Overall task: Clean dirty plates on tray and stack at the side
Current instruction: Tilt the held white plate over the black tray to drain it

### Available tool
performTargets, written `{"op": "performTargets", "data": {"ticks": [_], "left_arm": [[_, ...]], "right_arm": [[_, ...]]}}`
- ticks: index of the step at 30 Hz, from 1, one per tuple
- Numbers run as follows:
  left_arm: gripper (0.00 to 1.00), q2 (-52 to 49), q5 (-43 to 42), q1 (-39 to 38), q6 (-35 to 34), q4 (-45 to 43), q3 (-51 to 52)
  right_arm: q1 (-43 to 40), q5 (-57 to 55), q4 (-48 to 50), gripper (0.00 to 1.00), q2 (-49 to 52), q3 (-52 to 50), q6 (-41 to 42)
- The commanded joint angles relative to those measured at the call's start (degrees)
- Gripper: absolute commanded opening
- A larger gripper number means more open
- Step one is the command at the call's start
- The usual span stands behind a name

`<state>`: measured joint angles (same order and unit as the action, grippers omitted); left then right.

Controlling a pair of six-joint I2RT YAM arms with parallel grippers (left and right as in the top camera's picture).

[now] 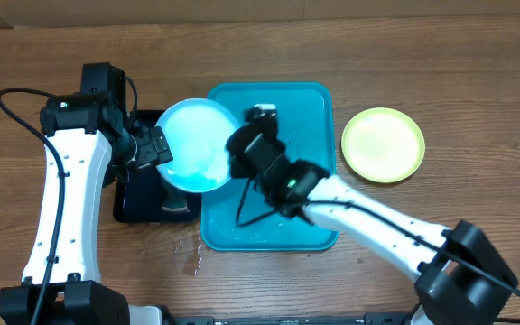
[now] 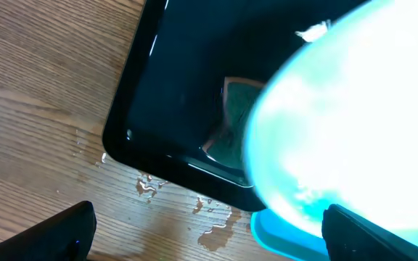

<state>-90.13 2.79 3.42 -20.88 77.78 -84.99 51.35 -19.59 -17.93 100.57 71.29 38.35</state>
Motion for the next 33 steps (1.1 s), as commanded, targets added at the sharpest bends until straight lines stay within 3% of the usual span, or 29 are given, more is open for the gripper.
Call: {"op": "performTargets", "data": {"ticks": [1, 9, 16, 20, 33], "left_arm": [[1.00, -0.5, -0.3, -0.1, -0.6, -0.1, -0.3], [1.00, -0.5, -0.3, -0.1, -0.6, -0.1, -0.3], [1.00, -0.5, -0.3, -0.1, -0.6, -0.1, -0.3], [1.00, -0.5, -0.3, -0.1, -0.6, -0.1, -0.3], [1.00, -0.5, -0.3, -0.1, -0.6, -0.1, -0.3]], "right_arm": [[2.3, -9.4, 1.7, 0.04, 2.6, 1.1, -1.6], [3.2, -19.7, 10.8, 0.04, 4.0, 1.1, -15.6], [3.4, -24.5, 30.2, 0.04, 4.0, 1.1, -40.7], [4.1, -24.5, 39.4, 0.04, 4.0, 1.1, -50.8], [6.8, -22.6, 58.8, 0.04, 4.0, 1.1, -68.9]]}}
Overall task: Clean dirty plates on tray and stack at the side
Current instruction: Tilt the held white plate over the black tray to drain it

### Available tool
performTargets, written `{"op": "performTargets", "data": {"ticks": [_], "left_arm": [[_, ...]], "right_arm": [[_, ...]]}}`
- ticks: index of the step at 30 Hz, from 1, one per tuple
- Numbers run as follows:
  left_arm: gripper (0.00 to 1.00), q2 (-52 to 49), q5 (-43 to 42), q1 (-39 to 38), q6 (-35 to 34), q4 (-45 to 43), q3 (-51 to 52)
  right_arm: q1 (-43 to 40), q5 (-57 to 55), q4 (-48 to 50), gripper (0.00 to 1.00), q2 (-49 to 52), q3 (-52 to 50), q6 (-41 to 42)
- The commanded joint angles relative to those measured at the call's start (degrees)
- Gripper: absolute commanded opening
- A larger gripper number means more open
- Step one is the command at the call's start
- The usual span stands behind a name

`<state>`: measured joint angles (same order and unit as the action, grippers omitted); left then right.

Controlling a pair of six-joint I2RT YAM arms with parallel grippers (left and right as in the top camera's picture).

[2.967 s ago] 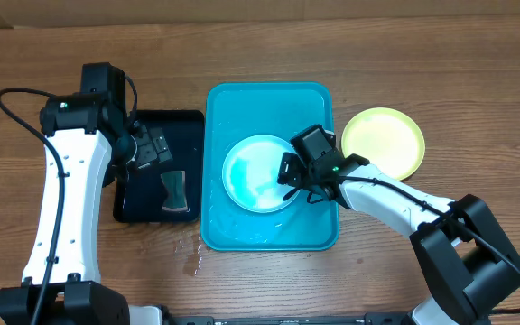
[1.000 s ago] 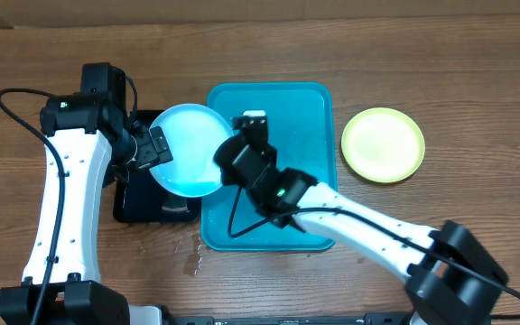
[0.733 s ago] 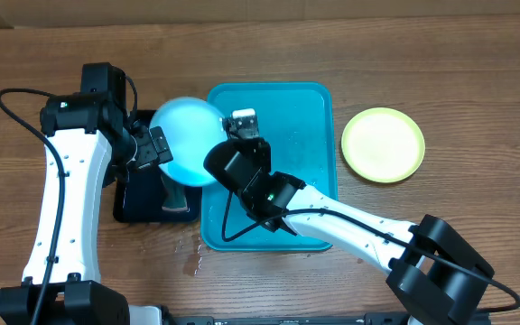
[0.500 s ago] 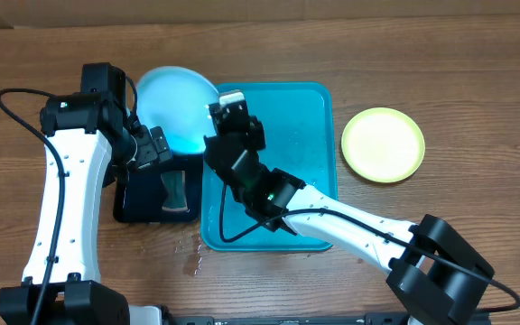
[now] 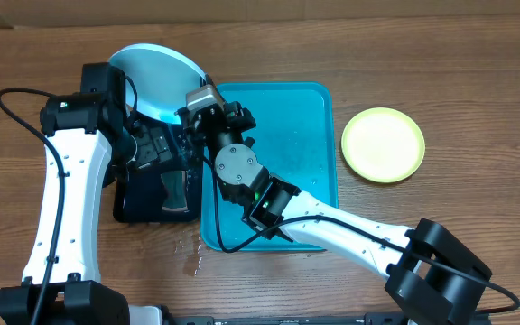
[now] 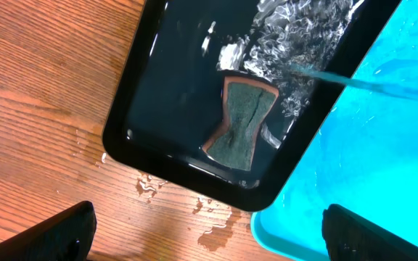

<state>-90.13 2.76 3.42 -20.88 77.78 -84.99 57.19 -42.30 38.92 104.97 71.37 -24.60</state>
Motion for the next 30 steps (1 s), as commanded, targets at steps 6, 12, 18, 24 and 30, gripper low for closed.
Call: {"op": "performTargets", "data": {"ticks": [6, 12, 18, 24, 30], "left_arm": [[1.00, -0.5, -0.2, -0.1, -0.6, -0.1, -0.3], [1.00, -0.5, -0.2, -0.1, -0.6, -0.1, -0.3], [1.00, -0.5, -0.2, -0.1, -0.6, -0.1, -0.3], [1.00, -0.5, -0.2, -0.1, -0.6, -0.1, -0.3], [1.00, -0.5, -0.2, -0.1, -0.6, -0.1, -0.3]], "right_arm": [[2.2, -0.1, 7.0, 0.04, -0.4, 1.0, -7.0], [3.4, -0.1, 11.2, 0.04, -0.4, 1.0, -12.7], [3.6, -1.6, 15.5, 0.04, -0.4, 1.0, -16.2], [3.6, -1.9, 15.9, 0.04, -0.4, 1.0, -16.2], [3.6, -4.0, 15.9, 0.04, -0.4, 1.0, -15.6]]}}
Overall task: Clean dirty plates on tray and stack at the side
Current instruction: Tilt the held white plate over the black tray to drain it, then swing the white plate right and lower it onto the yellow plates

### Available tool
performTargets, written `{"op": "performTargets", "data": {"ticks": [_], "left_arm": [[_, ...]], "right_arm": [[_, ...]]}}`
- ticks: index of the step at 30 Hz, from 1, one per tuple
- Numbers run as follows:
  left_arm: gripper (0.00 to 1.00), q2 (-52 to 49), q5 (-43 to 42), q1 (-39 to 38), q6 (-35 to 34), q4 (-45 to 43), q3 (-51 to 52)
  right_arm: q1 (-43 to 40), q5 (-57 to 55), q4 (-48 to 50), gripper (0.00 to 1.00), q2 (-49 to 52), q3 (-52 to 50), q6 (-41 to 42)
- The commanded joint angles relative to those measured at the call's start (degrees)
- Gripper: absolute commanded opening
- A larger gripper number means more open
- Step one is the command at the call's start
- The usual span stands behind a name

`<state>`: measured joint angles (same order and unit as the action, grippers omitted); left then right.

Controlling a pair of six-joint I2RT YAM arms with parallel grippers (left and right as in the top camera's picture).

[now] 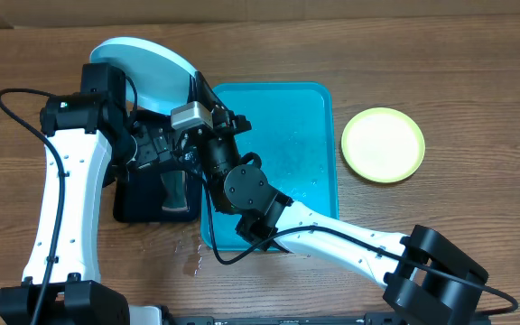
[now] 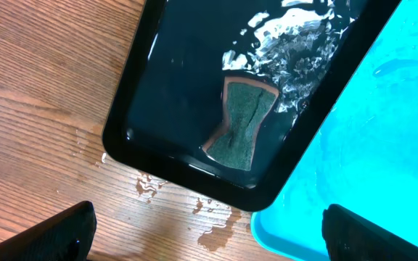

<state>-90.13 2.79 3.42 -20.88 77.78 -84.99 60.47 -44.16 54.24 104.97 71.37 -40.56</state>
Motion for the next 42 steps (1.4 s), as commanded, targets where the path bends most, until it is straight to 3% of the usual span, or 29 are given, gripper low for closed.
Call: {"op": "performTargets", "data": {"ticks": [1, 7, 11, 16, 18, 27, 35, 42], "left_arm": [[1.00, -0.5, -0.3, -0.1, -0.6, -0.1, -0.3], [1.00, -0.5, -0.3, -0.1, -0.6, -0.1, -0.3], [1.00, -0.5, -0.3, -0.1, -0.6, -0.1, -0.3], [1.00, -0.5, -0.3, -0.1, -0.6, -0.1, -0.3], [1.00, -0.5, -0.3, -0.1, -0.6, -0.1, -0.3], [1.00, -0.5, -0.3, -0.1, -0.6, -0.1, -0.3], [1.00, -0.5, -0.3, -0.1, -0.6, -0.1, -0.3], [1.00, -0.5, -0.3, -0.1, -0.6, -0.1, -0.3]], "right_arm": [[0.3, -3.6, 0.6, 0.04, -0.4, 1.0, 1.9], [-0.5, -10.7, -2.4, 0.04, -0.4, 1.0, 16.2], [-0.9, -12.2, -19.3, 0.04, -0.4, 1.0, 30.9], [-3.0, -5.6, -48.1, 0.04, -0.2, 1.0, 60.6], [-4.5, -4.1, -52.7, 0.04, -0.2, 1.0, 67.2], [-12.4, -0.4, -57.2, 0.04, -4.1, 1.0, 69.2], [-24.8, 11.1, -78.5, 0.04, -12.9, 1.0, 82.1], [-41.0, 22.9, -96.3, 0.04, -14.5, 1.0, 84.1]]}}
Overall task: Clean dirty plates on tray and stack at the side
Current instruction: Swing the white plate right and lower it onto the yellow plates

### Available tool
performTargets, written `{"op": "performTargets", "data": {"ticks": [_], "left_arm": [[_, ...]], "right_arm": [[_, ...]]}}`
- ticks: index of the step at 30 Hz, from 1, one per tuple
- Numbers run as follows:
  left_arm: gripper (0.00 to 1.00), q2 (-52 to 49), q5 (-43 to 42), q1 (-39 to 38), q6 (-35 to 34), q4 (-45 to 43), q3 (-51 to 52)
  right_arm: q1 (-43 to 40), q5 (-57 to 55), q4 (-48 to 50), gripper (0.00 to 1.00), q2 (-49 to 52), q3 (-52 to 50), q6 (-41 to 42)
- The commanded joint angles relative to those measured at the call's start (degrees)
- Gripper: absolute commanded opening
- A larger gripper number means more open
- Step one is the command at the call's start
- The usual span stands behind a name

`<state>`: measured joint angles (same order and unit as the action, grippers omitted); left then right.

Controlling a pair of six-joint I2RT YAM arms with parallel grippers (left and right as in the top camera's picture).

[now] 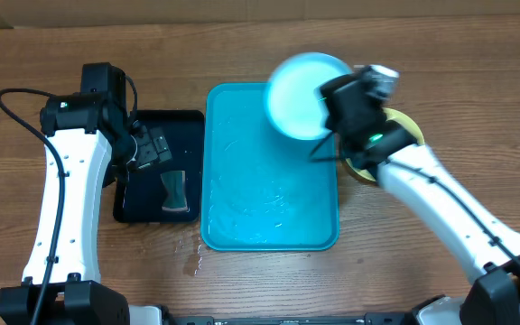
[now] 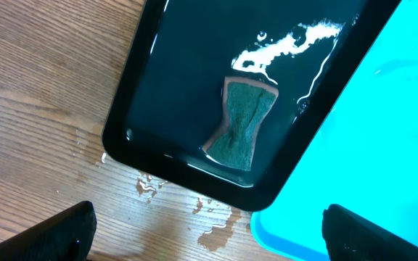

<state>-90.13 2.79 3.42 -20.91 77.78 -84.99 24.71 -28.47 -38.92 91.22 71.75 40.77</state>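
Observation:
My right gripper (image 1: 337, 106) is shut on the rim of a light blue plate (image 1: 301, 95), holding it above the far right corner of the blue tray (image 1: 269, 217). Just to its right a yellow-green plate (image 1: 410, 134) lies on the table, mostly hidden under the right arm. My left gripper (image 1: 152, 149) hangs open over the black tray (image 1: 143, 203), nothing between its fingers (image 2: 56, 235). A green and brown sponge (image 2: 242, 123) lies in the water of the black tray (image 2: 165, 94).
The blue tray (image 2: 383, 145) butts against the black tray's right side. Water drops (image 2: 220, 232) lie on the wooden table in front of both trays. A cardboard wall runs along the table's back edge.
The right gripper, then at the back of the black tray with the blue plate tilted, now holds it over the blue tray's far right corner. The black tray's water has calmed. The left arm is unmoved.
The right gripper first held the blue plate over the seam between the two trays. Then the plate stood tilted behind the black tray, whose water was churning. It stayed there, and now it hangs at the right, next to the yellow-green plate.

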Motion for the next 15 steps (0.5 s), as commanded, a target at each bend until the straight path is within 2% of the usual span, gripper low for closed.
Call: {"op": "performTargets", "data": {"ticks": [1, 8, 15], "left_arm": [[1.00, -0.5, -0.3, -0.1, -0.5, -0.1, -0.3], [1.00, -0.5, -0.3, -0.1, -0.5, -0.1, -0.3], [1.00, -0.5, -0.3, -0.1, -0.5, -0.1, -0.3]], "right_arm": [[-7.1, 7.9, -4.9, 0.04, -0.8, 0.6, 2.7], [-20.2, 10.5, -16.1, 0.04, -0.8, 0.6, 2.5], [-23.5, 11.7, -16.7, 0.04, -0.7, -1.9, 1.0]]}}
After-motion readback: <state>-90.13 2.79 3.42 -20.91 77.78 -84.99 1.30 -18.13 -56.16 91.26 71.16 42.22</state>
